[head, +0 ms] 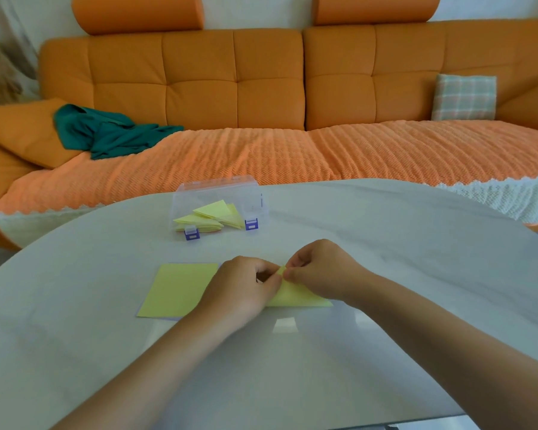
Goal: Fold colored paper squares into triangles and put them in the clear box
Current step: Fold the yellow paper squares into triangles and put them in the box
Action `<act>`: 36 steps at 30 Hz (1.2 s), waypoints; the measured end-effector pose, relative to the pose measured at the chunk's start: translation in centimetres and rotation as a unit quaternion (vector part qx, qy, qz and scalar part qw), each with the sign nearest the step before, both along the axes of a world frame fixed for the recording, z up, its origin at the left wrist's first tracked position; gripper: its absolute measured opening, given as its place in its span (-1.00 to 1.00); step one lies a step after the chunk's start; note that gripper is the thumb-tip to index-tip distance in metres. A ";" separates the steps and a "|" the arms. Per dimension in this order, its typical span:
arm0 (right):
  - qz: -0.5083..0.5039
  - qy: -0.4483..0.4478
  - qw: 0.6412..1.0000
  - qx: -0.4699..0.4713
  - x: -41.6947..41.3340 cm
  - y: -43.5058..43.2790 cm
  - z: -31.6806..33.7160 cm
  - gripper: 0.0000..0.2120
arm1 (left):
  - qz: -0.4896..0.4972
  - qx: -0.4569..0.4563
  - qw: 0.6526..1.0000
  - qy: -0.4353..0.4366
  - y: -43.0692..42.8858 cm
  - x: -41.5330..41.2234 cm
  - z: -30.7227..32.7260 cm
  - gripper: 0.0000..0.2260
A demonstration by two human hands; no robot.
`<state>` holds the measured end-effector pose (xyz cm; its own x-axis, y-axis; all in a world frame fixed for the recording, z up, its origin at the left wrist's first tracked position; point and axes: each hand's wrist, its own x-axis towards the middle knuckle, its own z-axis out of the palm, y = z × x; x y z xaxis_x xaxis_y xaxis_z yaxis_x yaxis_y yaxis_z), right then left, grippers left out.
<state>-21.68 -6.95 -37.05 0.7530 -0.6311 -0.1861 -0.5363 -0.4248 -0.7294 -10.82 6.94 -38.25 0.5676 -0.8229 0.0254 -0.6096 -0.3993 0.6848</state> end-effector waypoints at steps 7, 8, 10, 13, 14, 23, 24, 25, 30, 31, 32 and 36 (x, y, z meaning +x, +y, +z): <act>0.008 0.067 0.995 -0.069 0.6 0.8 0.0 -0.84 | -0.014 -0.002 0.981 -0.192 0.5 0.5 0.5 -0.86; 0.009 0.069 0.994 -0.079 0.7 0.9 -0.1 -0.83 | -0.038 -0.021 0.981 -0.191 0.6 0.5 0.7 -0.88; 0.013 0.069 0.993 -0.091 0.7 1.1 -0.2 -0.79 | -0.095 -0.037 0.979 -0.175 0.9 0.4 0.9 -0.86; 0.012 0.075 0.991 -0.113 0.8 1.3 -0.3 -0.78 | -0.154 -0.009 0.972 -0.175 1.3 0.2 0.6 -0.78; 0.011 0.078 0.989 -0.122 0.8 1.3 -0.3 -0.80 | -0.161 0.001 0.973 -0.166 1.4 0.2 0.5 -0.76; 0.058 0.076 0.948 -0.304 0.0 1.8 -0.2 -0.79 | -0.168 0.027 0.967 -0.189 2.0 -0.1 0.2 -0.76; 0.074 0.058 0.944 -0.317 -0.2 1.7 -0.2 -0.77 | -0.167 0.026 0.966 -0.193 2.1 -0.2 0.1 -0.76; 0.094 0.046 0.939 -0.328 -0.4 1.6 -0.1 -0.78 | -0.167 0.025 0.966 -0.196 2.1 -0.2 0.1 -0.76; 0.148 0.071 0.930 -0.329 -0.8 1.7 0.3 -0.79 | -0.182 0.024 0.956 -0.230 2.2 -0.5 0.6 -0.73; 0.146 0.080 0.930 -0.327 -0.8 1.7 0.3 -0.78 | -0.189 0.024 0.950 -0.246 2.2 -0.7 0.7 -0.72; 0.141 0.089 0.931 -0.324 -0.7 1.8 0.3 -0.77 | -0.196 0.026 0.944 -0.265 2.3 -0.8 0.7 -0.70; 0.115 0.095 0.946 -0.288 -0.6 1.7 0.3 -0.80 | -0.209 0.034 0.924 -0.319 3.0 -1.6 0.5 -0.66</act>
